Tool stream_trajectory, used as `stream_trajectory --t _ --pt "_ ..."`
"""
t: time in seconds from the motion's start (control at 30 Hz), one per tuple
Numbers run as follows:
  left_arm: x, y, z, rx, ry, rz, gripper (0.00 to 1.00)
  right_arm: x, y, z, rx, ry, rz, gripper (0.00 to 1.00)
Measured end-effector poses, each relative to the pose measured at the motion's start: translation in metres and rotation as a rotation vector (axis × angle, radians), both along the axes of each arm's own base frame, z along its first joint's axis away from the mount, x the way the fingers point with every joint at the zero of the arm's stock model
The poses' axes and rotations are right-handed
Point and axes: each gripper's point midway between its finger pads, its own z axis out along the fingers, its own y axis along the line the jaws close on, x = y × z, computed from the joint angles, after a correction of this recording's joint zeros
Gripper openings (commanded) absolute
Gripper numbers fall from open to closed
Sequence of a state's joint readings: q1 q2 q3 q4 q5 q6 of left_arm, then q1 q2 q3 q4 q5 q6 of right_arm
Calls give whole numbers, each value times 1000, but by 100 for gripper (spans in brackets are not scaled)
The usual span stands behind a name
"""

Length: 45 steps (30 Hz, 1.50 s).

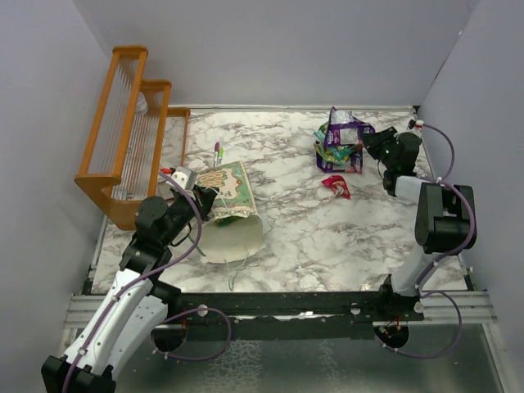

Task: Take the snacks out of the paper bag
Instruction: Place the snack at the center of the board, then take out the snack from the paper bag.

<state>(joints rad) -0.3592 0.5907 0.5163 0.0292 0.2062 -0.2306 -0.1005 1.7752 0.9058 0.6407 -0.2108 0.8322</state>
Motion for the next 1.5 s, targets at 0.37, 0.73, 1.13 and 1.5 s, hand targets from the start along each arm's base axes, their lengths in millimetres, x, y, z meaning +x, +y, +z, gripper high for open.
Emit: stream_trajectory --t 0.37,0.73,1.13,1.5 --pt "0 -1 -2 2 6 -6 0 -1 0 2 -22 -4 5 40" --pt "0 -1 -1 1 5 -7 0 -26 0 48 -84 -75 10 64" --pt "-1 -1 0 -1 1 -8 0 -58 4 57 -175 -87 41 72" --pt "-1 -2 1 -5 -2 -10 0 -89 94 59 -333 -147 298 72"
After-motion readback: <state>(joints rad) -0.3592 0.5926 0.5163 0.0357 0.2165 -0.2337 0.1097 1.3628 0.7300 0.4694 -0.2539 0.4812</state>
